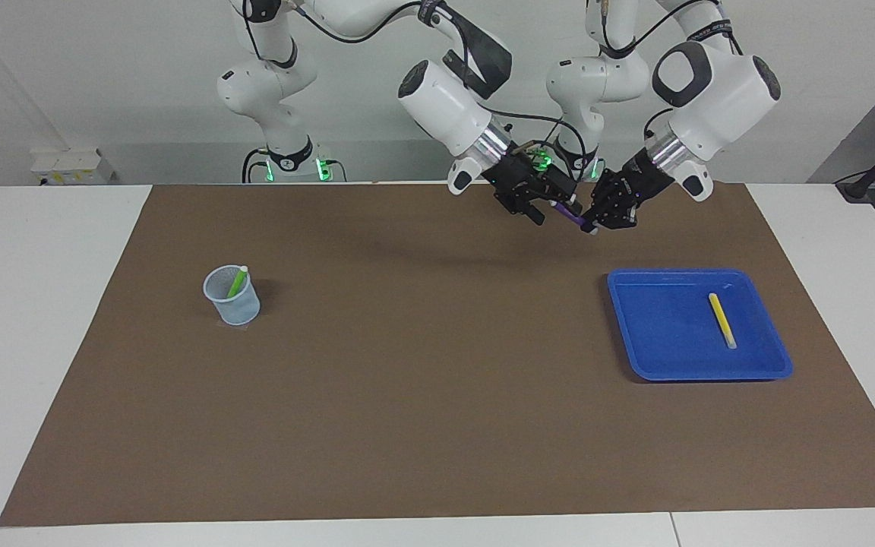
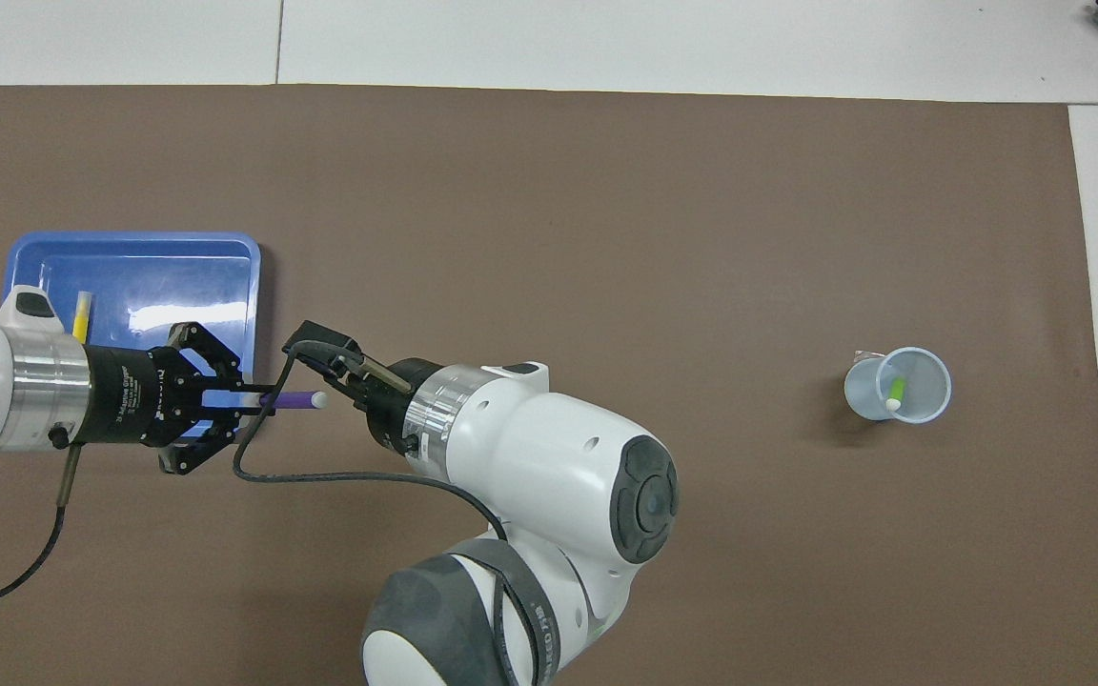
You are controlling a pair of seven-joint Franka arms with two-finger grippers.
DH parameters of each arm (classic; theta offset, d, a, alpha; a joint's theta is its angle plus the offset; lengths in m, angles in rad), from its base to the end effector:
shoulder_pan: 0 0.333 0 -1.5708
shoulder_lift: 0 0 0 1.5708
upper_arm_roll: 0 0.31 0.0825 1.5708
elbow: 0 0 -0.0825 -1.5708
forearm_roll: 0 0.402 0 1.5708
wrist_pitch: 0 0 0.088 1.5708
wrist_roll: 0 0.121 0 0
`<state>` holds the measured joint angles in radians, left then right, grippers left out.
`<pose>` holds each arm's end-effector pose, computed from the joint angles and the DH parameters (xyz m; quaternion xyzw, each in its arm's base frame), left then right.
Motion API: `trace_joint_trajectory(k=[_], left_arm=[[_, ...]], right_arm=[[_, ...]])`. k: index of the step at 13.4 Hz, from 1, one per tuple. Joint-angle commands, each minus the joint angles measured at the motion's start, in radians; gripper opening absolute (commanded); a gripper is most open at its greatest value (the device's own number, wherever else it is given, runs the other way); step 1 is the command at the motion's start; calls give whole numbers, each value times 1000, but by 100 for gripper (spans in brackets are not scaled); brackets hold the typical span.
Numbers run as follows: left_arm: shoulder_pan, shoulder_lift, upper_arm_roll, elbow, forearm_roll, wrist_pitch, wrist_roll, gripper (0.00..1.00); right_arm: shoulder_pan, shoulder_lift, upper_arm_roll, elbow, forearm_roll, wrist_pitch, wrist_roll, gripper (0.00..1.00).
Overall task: Transfer and insert pens with both arms
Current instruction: 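Grasp the purple pen end with the right gripper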
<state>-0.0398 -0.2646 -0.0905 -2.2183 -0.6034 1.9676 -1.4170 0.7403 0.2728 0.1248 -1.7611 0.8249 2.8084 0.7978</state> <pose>0.4872 -0.1100 0.4715 0.6977 0.6662 -0.1785 0.1940 0.4844 0.5073 0.4663 -0.8526 0.2802 -0.0252 0.4404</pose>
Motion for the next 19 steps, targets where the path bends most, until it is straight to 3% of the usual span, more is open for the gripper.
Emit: trace_joint_trajectory(k=[1, 5, 7, 9, 11, 13, 17, 19], left_arm=[[-52, -80, 8, -98, -15, 78, -60, 0], [-68, -125, 0, -139, -15, 100, -83, 0], [-68, -127, 0, -139, -15, 96, -83, 0], [-66, -128, 2, -139, -15, 94, -83, 0], [-65, -133, 2, -139, -15, 91, -83, 0], [-60, -134, 2, -139, -15, 89, -82, 0], [-57, -137, 2, -139, -15, 86, -83, 0], [-57, -140, 2, -139, -15, 86, -82, 0]], right_arm=[[22, 19, 4, 19, 36, 8, -5, 100], [22, 16, 4, 12, 34, -12, -14, 99], [19, 11, 4, 8, 33, -49, -28, 88], [21, 8, 4, -1, 33, -49, -35, 70], [21, -3, 4, -4, 33, -70, -31, 66], [11, -35, 3, -11, 33, -166, -35, 65], [4, -63, -4, -49, 23, -219, -87, 48], [-42, -72, -5, -44, 20, -305, -161, 48]])
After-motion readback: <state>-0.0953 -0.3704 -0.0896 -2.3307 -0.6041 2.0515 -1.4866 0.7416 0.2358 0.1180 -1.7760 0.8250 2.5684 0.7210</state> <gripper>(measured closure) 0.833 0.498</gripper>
